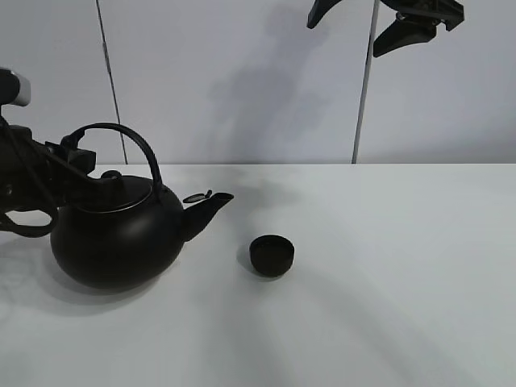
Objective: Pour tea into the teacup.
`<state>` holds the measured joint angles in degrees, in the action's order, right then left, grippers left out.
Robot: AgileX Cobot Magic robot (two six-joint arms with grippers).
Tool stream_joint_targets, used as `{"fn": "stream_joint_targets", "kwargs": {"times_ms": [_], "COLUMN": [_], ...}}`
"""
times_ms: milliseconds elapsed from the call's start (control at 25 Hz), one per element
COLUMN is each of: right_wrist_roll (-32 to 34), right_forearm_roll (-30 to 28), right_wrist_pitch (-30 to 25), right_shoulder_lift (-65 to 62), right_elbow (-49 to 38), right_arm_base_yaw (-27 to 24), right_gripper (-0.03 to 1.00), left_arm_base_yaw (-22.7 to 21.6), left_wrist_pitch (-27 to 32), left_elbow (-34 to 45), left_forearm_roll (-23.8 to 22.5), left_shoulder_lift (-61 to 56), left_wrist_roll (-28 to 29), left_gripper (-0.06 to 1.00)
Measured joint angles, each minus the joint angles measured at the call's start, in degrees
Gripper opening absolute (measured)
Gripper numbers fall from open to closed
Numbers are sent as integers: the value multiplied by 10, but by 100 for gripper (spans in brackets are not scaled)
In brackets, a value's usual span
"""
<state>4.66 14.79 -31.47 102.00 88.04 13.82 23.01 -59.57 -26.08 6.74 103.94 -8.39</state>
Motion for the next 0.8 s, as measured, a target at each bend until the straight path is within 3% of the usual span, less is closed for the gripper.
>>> {"fn": "stream_joint_targets", "kwargs": {"times_ms": [800], "right_wrist_roll": [0], "right_forearm_roll": [0], "right_wrist_pitch": [0], "right_shoulder_lift": [0], "right_elbow": [0], "right_arm_base_yaw": [0], "right_gripper": [61], "left_arm_base_yaw": [-16], "left_wrist_pitch": [0], "left_elbow": [0], "left_forearm_roll": [-13], "left_shoulder_lift": [0], "left_wrist_roll": [-9], "left_gripper": [9]}}
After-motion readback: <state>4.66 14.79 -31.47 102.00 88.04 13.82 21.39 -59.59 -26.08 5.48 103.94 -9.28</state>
